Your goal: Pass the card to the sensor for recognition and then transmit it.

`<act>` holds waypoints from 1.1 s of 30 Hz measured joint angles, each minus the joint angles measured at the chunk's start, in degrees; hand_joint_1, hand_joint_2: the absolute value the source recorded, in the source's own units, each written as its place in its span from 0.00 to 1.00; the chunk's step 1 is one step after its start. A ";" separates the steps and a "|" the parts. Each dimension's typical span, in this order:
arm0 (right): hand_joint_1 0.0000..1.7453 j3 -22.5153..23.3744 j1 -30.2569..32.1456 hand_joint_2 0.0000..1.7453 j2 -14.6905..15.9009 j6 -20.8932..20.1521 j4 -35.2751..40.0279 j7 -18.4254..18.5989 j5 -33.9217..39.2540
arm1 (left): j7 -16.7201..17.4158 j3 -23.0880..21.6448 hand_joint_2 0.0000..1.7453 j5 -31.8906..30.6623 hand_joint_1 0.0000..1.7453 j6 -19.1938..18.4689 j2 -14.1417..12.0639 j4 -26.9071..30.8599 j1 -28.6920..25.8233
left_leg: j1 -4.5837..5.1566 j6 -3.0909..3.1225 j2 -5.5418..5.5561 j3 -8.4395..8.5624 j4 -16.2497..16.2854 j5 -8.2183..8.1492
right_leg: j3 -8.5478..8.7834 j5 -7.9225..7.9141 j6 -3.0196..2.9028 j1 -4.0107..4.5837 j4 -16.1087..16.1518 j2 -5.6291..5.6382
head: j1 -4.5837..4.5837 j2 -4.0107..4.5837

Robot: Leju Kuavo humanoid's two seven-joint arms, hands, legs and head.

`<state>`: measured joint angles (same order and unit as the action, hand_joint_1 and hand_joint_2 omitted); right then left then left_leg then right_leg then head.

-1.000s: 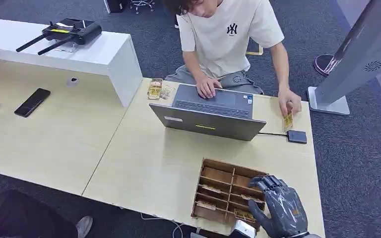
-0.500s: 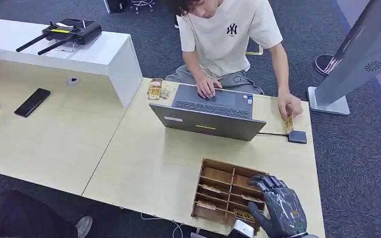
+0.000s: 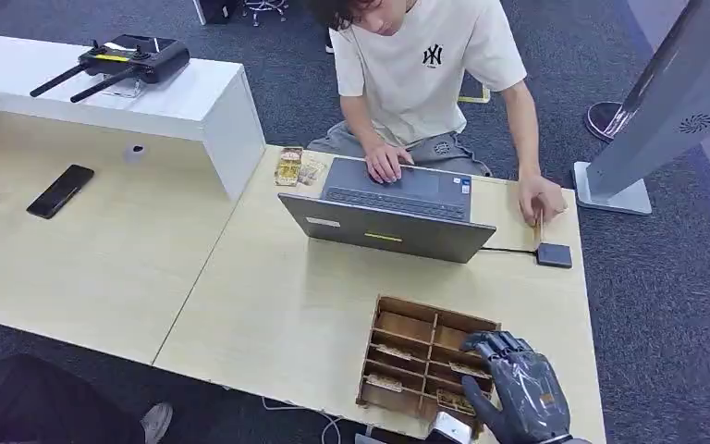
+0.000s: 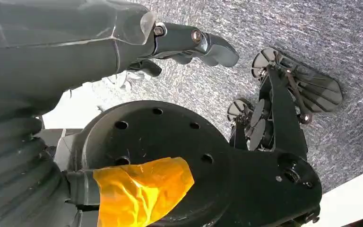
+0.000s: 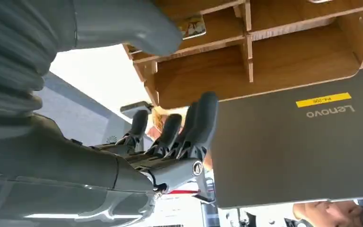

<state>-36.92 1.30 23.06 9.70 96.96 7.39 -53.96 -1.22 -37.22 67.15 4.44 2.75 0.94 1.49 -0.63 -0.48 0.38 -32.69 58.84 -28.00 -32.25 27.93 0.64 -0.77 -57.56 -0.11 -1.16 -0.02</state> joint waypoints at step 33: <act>0.43 -1.05 -0.62 1.00 0.00 -0.52 -3.21 0.35 0.52 | 0.46 -1.03 1.00 1.29 0.00 0.17 -0.26 0.00 0.06 | 0.00 0.00 0.00 -0.01 0.00 0.00 | 0.00 0.00 0.00 0.00 0.00 0.00 | 0.00 0.00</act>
<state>-37.97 0.68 23.06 9.18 93.74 7.74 -53.44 -0.77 -38.25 68.43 4.61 2.49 0.94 1.55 -0.64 -0.48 0.38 -32.70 58.84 -28.00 -32.24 27.93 0.64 -0.77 -57.56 -0.11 -1.16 -0.02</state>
